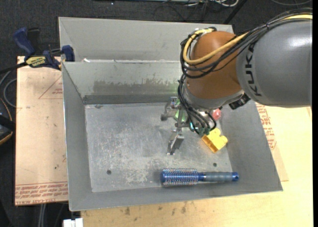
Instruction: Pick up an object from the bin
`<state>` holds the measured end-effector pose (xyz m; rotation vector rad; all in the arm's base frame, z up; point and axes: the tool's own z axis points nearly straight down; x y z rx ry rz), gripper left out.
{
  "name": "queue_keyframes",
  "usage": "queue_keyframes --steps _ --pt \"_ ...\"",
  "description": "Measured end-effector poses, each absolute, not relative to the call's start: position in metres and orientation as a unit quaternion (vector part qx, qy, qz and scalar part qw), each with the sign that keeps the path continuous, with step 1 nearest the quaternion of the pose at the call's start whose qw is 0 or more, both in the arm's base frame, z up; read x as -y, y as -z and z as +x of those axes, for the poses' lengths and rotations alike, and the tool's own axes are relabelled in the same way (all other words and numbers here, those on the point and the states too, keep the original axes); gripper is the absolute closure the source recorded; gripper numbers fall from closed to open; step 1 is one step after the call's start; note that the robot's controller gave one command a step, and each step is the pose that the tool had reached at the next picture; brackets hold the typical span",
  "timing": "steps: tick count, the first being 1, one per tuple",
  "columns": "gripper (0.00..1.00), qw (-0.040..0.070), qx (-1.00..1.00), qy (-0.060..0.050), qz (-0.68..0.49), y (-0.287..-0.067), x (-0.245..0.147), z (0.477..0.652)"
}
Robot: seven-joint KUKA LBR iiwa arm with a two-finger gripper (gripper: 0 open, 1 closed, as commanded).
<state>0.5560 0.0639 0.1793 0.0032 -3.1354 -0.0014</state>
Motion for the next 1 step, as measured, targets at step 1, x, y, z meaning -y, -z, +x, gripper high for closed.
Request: queue_keyframes --steps 1 --pt "0.0 0.004 0.996 0.001 0.091 -0.1099 -0.096 0.4963"
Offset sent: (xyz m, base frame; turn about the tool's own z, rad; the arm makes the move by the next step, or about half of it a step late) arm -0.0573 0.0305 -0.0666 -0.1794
